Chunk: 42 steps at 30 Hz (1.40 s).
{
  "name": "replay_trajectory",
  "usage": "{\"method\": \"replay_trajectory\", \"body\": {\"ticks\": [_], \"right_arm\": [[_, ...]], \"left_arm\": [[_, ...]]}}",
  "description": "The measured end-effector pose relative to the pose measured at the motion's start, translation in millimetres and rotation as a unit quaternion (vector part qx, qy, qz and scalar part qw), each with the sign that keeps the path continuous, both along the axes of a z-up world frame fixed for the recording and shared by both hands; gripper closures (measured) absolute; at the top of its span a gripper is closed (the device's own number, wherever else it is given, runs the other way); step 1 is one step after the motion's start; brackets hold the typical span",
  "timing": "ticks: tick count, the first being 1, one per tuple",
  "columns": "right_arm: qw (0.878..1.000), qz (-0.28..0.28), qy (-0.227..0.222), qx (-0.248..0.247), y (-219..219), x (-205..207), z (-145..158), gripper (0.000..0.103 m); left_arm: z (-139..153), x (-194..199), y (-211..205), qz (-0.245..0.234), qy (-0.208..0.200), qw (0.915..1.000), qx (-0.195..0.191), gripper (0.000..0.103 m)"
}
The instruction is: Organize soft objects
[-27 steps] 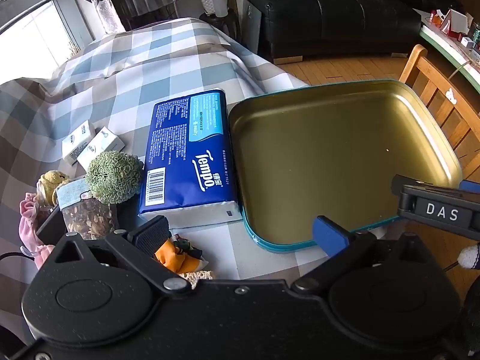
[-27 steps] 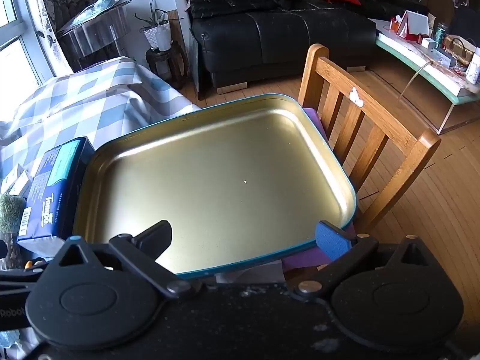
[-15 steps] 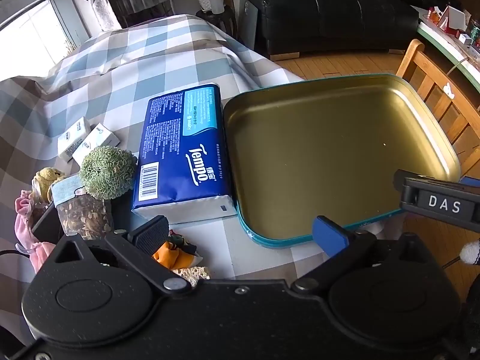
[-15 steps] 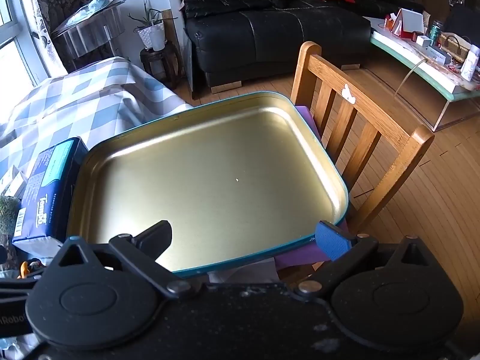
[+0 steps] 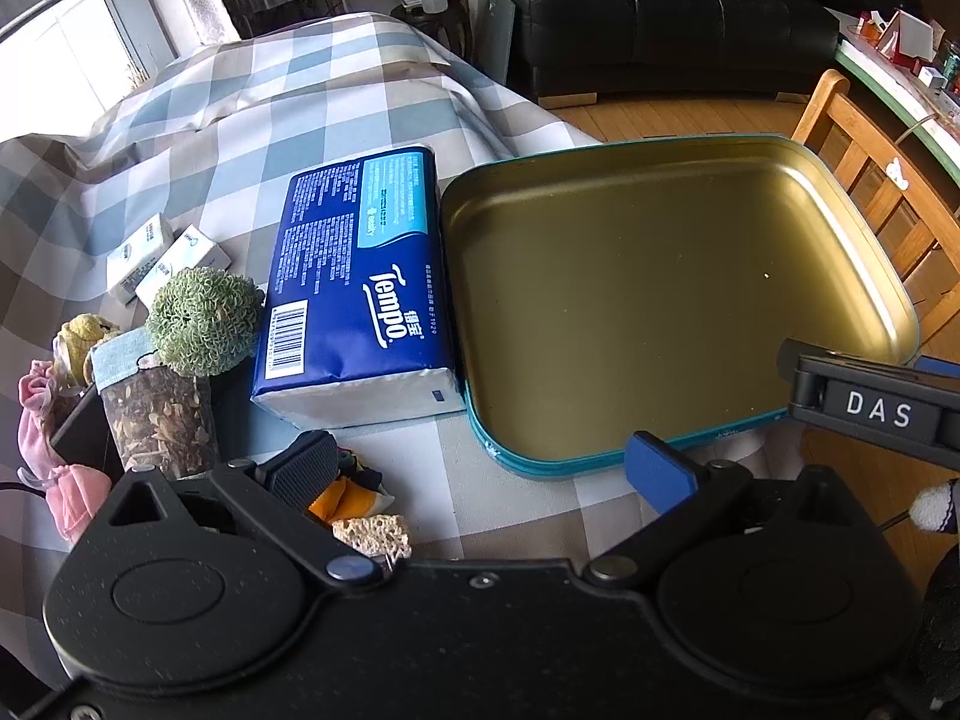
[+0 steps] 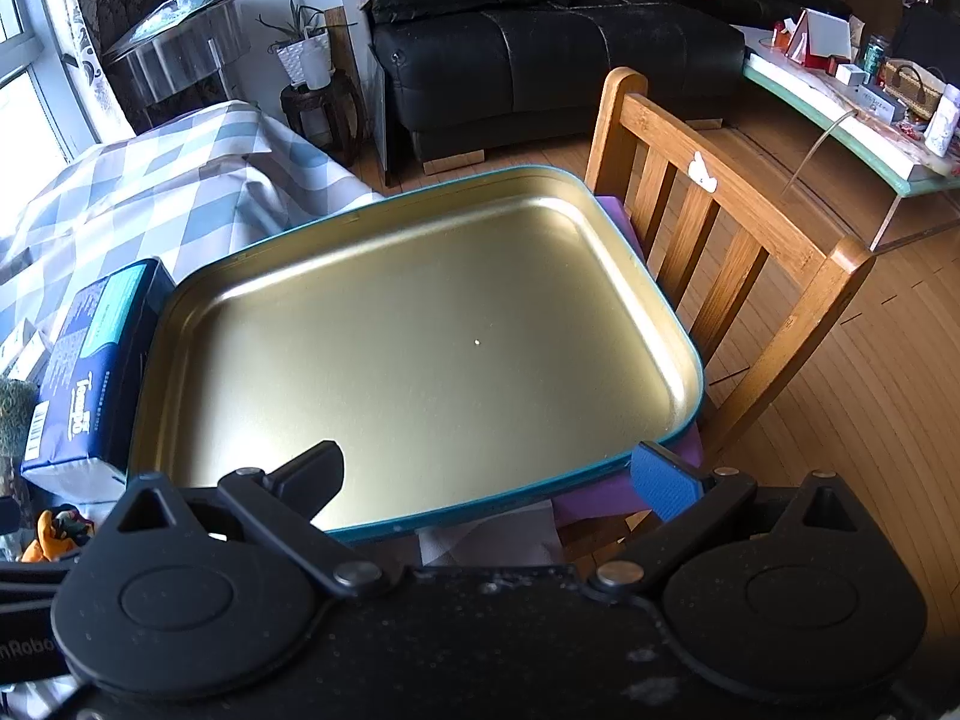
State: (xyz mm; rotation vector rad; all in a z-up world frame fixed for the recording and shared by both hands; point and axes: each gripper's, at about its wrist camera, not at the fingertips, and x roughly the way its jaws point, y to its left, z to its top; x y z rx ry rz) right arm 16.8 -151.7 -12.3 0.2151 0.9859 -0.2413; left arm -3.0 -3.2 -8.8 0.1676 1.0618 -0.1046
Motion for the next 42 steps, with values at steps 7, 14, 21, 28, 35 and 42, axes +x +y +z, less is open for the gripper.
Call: {"method": "replay_trajectory", "body": {"ticks": [7,14,21,28,35,42], "right_arm": [[1.0,0.004,0.008,-0.002,1.3,-1.1,-2.1,0.001],[1.0,0.003,0.01,-0.002,0.9,-0.8,-3.5,0.001],[1.0,0.007,0.012,-0.001,2.4,-0.1,-4.9,0.001],[1.0,0.008,0.018,-0.004,3.2,0.4,-6.8,0.001],[1.0,0.009,0.019,-0.004,4.2,0.5,-6.9,0.001],[1.0,0.011,0.019,-0.005,5.5,0.5,-6.5,0.001]], "left_arm": [[-2.2,0.5,0.2,0.002,0.004,1.0,0.0,0.004],[-5.1,-0.1,0.8,0.004,0.006,1.0,0.001,0.004],[-6.3,-0.4,1.1,0.005,0.007,1.0,0.001,0.004],[-8.4,-1.3,2.2,0.006,0.01,0.9999,0.0,0.004],[-8.3,-1.2,2.2,0.006,0.01,0.9999,0.0,0.004],[-9.0,-1.4,3.3,0.007,0.011,0.9999,0.0,0.004]]}}
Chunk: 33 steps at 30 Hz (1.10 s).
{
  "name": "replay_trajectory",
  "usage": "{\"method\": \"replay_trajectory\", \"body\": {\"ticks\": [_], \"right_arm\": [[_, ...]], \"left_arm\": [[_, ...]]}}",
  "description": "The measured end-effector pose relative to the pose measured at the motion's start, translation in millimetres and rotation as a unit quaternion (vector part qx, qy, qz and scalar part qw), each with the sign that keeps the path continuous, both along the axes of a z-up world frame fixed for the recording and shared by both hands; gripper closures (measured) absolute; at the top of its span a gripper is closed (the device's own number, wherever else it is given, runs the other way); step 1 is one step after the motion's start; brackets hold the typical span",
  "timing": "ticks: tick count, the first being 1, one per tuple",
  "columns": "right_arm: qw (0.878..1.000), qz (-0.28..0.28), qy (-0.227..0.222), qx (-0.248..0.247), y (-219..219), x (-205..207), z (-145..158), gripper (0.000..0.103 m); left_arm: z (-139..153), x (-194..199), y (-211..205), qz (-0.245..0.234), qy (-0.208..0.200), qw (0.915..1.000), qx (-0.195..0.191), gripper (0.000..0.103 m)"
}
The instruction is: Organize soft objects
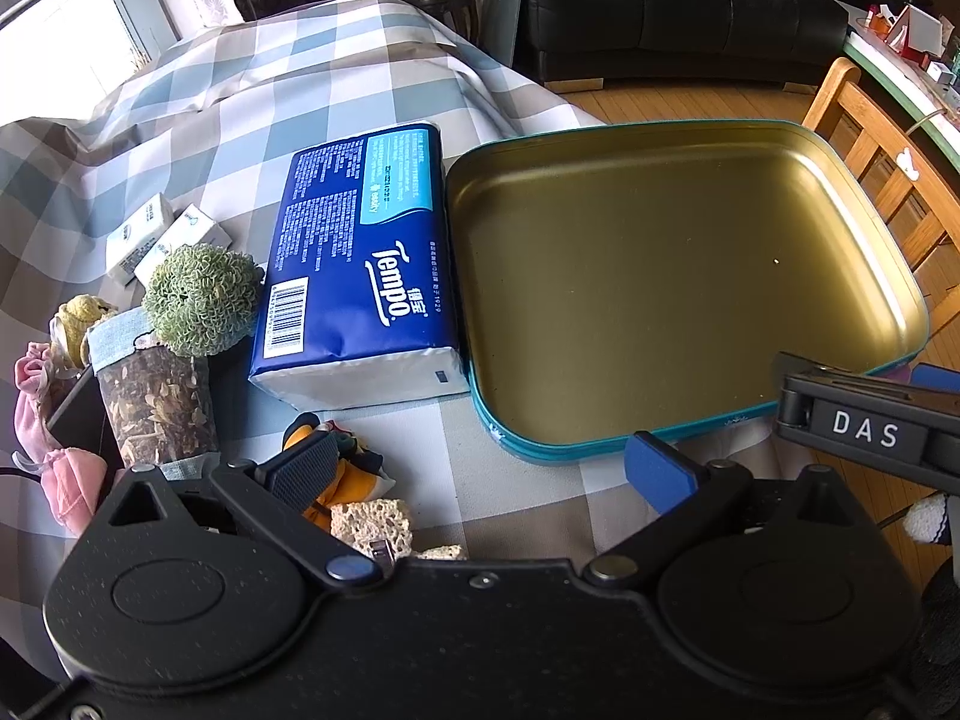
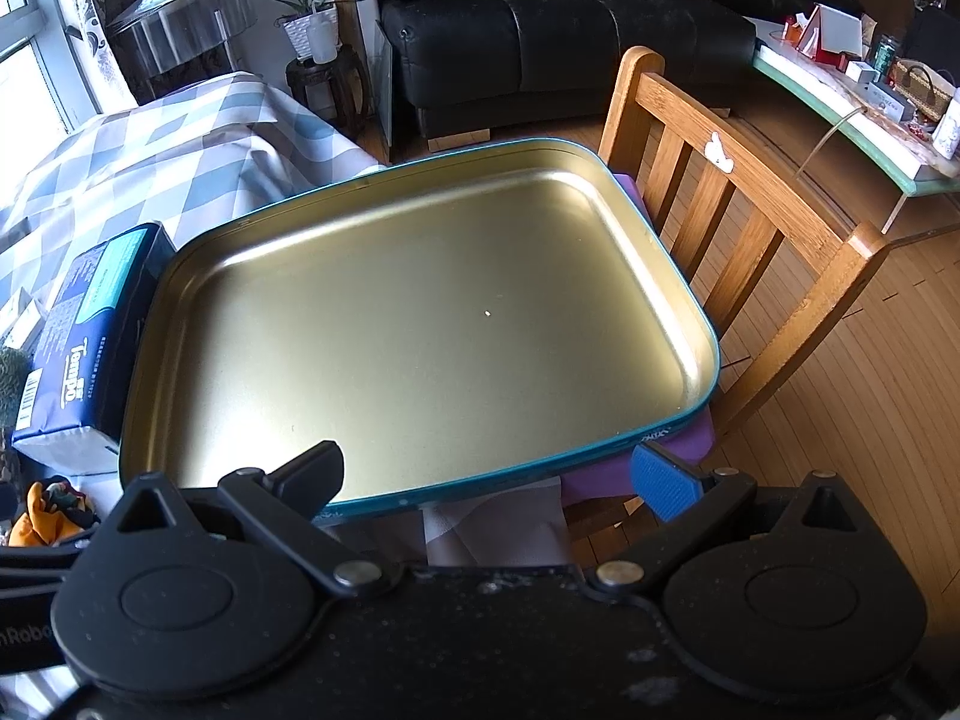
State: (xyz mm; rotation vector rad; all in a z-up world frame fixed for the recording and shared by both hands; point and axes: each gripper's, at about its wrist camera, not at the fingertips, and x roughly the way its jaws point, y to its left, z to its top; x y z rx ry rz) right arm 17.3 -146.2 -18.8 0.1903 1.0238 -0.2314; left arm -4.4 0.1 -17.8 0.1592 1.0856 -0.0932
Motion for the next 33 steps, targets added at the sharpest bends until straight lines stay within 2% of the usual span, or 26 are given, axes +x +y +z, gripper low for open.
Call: {"method": "replay_trajectory", "body": {"ticks": [33], "right_arm": [[1.0,0.006,0.003,0.002,4.7,-1.3,-1.8,0.001]], "left_arm": [[-0.7,-1.2,0.0,0.003,0.005,1.0,-0.001,0.004]]}}
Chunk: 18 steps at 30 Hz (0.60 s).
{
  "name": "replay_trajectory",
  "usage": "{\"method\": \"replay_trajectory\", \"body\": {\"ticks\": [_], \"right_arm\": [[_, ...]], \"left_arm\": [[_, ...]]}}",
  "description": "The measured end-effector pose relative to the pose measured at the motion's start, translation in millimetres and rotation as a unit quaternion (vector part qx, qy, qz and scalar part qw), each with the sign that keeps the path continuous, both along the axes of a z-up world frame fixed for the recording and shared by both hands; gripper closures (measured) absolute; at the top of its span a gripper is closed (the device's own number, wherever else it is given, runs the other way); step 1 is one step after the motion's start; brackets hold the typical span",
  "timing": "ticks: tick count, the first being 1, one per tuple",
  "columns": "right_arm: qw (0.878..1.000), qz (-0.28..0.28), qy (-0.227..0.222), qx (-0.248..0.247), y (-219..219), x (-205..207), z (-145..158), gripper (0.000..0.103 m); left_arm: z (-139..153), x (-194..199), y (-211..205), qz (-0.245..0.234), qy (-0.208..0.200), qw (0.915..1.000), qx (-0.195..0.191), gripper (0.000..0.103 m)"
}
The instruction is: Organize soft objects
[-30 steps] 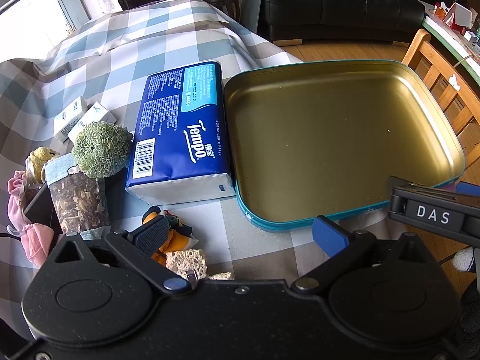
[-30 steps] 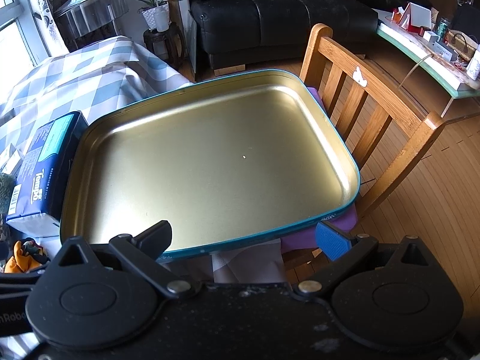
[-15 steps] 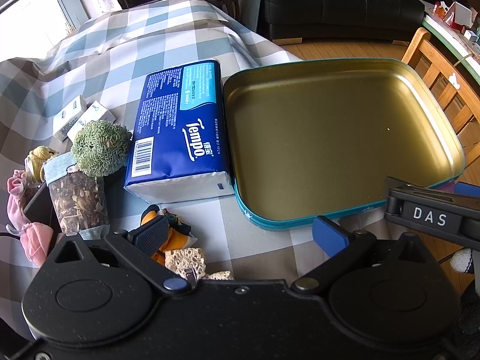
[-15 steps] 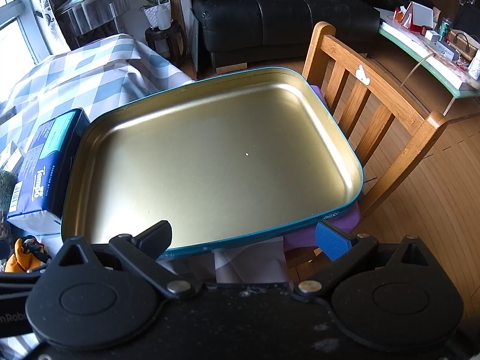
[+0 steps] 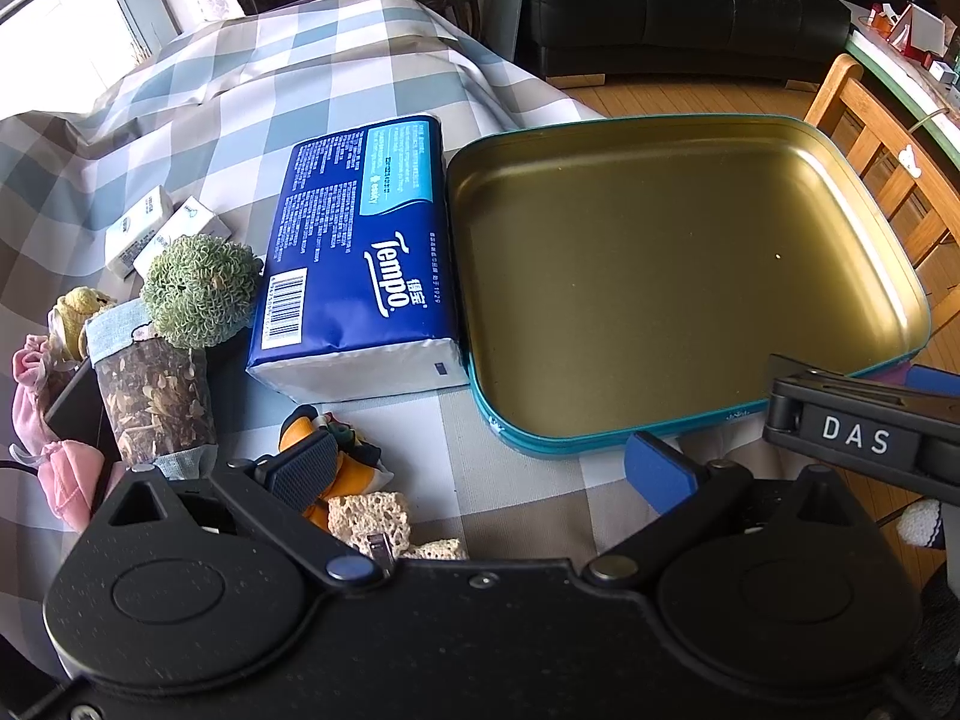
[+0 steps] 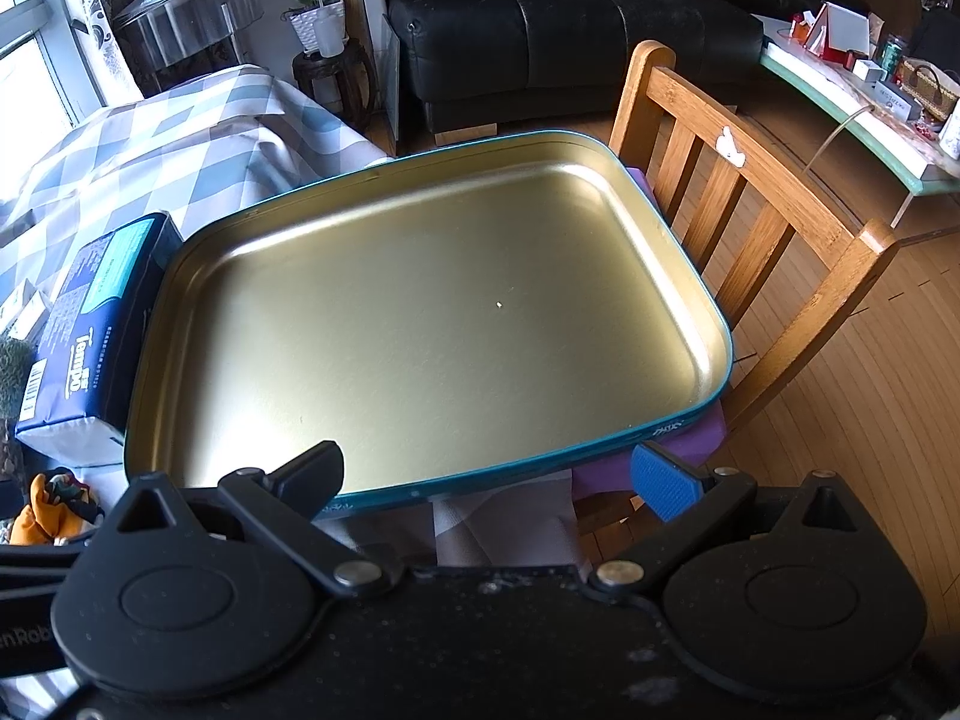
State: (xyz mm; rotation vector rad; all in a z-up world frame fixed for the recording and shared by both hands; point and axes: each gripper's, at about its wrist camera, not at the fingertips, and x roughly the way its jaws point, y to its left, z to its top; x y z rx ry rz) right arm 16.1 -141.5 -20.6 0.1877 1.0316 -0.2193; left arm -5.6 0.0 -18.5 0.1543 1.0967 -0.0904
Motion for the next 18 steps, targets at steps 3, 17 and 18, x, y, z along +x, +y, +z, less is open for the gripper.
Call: {"method": "replay_trajectory", "body": {"ticks": [3,17,18], "right_arm": [[1.0,0.002,0.0,-0.001,1.8,-0.3,-0.9,0.001],[1.0,0.005,0.002,-0.006,5.0,0.5,0.1,0.001],[1.0,0.006,0.002,-0.007,5.9,0.8,0.7,0.001]], "left_arm": [[-0.3,-0.4,0.0,0.001,0.001,1.0,-0.001,0.004],[2.1,2.0,4.5,0.007,0.004,0.9999,-0.009,0.004],[2.7,2.1,5.6,0.008,0.004,0.9999,-0.01,0.004]]}}
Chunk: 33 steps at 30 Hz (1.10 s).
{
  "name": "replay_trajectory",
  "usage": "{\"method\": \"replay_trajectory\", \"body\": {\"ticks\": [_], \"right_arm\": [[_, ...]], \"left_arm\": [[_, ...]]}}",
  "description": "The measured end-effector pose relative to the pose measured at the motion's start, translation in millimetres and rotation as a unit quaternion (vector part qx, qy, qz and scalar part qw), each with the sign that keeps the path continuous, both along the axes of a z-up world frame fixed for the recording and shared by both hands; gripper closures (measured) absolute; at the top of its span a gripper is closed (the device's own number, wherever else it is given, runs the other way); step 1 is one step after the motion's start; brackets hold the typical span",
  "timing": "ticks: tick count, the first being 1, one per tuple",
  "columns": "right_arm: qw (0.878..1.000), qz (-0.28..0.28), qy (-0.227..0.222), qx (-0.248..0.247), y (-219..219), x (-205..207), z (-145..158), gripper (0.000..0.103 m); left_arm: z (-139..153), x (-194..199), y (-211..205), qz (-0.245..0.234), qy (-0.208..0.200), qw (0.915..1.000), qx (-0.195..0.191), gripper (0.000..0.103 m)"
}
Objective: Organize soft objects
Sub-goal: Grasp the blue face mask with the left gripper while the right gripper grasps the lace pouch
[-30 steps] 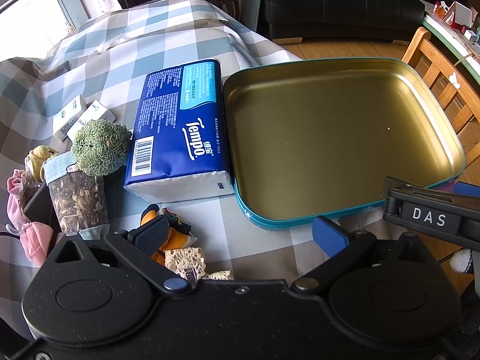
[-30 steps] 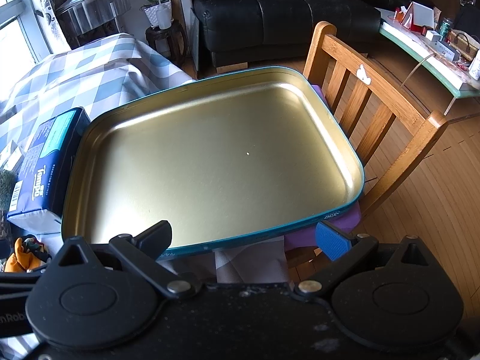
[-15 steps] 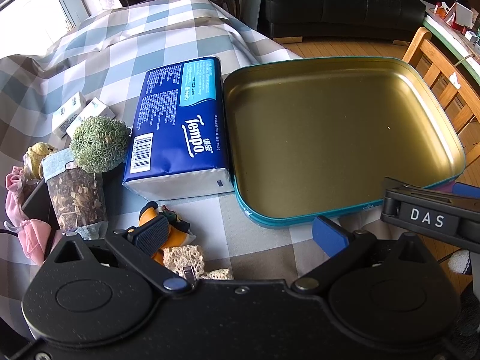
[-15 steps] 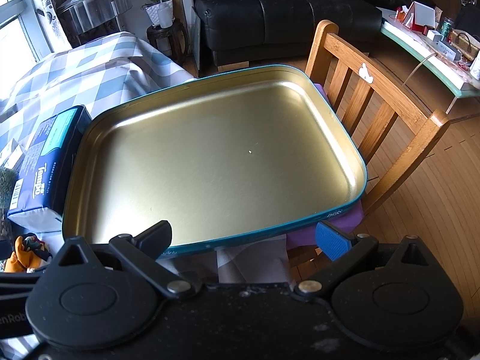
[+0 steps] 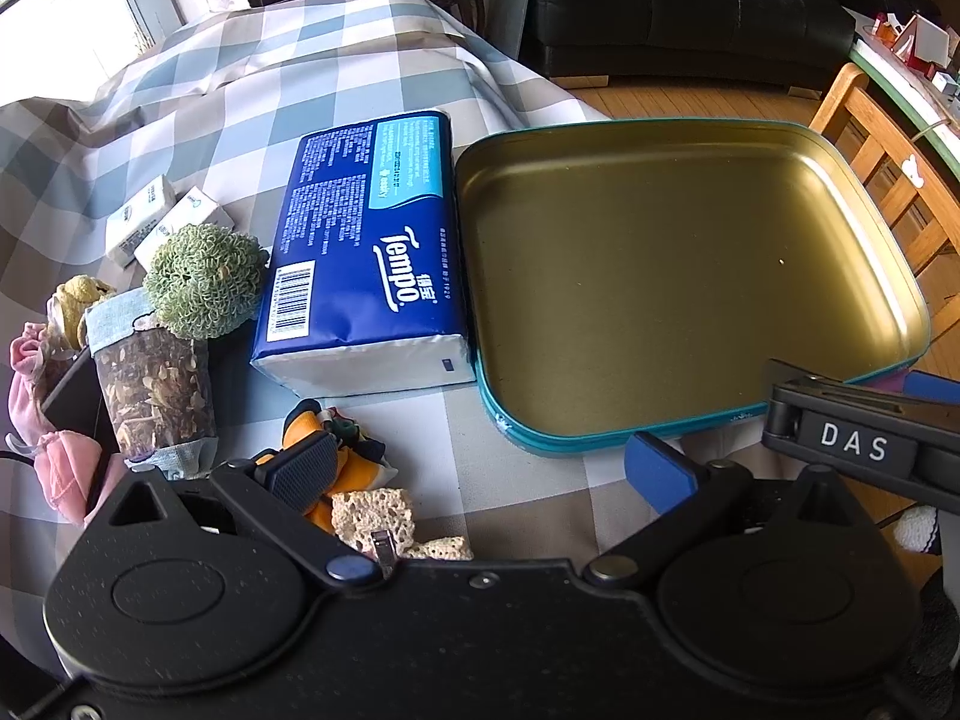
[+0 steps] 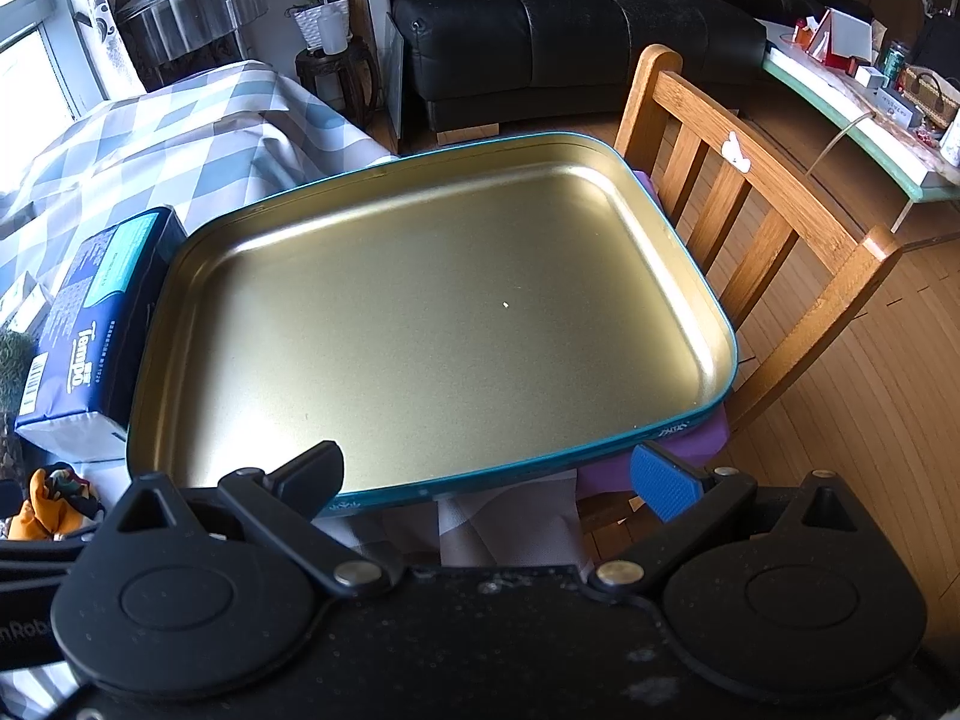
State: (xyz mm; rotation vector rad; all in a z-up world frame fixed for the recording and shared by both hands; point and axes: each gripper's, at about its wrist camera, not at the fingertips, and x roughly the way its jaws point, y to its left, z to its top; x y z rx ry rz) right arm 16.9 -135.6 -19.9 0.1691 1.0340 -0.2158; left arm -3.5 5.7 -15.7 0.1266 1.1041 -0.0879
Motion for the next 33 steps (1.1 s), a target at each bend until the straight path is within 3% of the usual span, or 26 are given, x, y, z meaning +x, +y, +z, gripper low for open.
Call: {"method": "replay_trajectory", "body": {"ticks": [9,18,22,27,31,33], "right_arm": [[0.998,0.045,-0.044,-0.028,18,2,25,0.001],[0.984,0.146,-0.098,0.004,47,23,66,0.001],[0.974,0.206,-0.095,-0.01,76,30,82,0.001],[0.946,0.32,-0.042,-0.025,122,28,77,0.001],[0.919,0.394,0.023,0.011,148,18,57,0.002],[0.905,0.422,0.053,0.022,157,14,47,0.002]], "left_arm": [[15,6,32,0.004,-0.027,0.9996,0.004,0.004],[30,23,123,0.061,-0.039,0.9972,0.019,0.004],[31,23,157,0.069,-0.031,0.9966,0.031,0.004],[26,17,186,0.075,-0.007,0.9971,0.012,0.004],[13,22,199,0.076,0.032,0.996,-0.034,0.005],[11,23,197,0.068,0.033,0.9969,-0.023,0.007]]}}
